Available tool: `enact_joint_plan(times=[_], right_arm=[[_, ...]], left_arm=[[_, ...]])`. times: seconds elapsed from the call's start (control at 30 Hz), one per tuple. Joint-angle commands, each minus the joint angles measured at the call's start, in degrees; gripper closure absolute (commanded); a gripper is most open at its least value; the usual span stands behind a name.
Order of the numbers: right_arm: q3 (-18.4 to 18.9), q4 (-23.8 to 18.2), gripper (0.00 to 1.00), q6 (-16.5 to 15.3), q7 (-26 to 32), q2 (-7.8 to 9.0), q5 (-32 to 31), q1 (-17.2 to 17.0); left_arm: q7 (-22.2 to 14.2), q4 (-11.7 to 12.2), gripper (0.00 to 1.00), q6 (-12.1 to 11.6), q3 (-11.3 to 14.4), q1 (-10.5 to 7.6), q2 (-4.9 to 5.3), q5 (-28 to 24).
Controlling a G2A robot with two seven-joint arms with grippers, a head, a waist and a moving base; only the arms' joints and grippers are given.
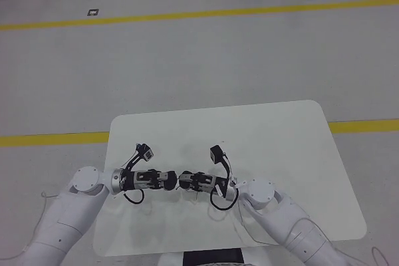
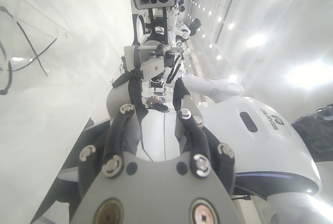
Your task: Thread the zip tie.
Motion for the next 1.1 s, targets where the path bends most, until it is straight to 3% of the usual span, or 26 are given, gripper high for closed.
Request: enact_joint_plan(times=[0.0,0.23,0.5,1.07], right_arm=[[0.0,-0.1,1.0,-0.1,0.1,0.02,-0.1,-0.1],[0.0,-0.3,1.0,-0.6,0.3,0.06,0.0,-0.2],[0.0,-0.9,1.0,-0.9,0.4,0.12,0.0,-0.4],[-0.6,-0.9,1.0,-1.5,0.6,-0.02,0.6,-0.3]], left_arm=[[0.1,0.0,0.78,0.0,0.0,-0.02,0.02,0.0],[0.4,0.1,0.79,0.1,0.2,-0.06,0.12,0.3],[0.7,0.0,0.91,0.1,0.3,-0.07,0.25,0.5],[1.3,-0.2,0.95,0.5,0.6,0.0,0.49,0.7]])
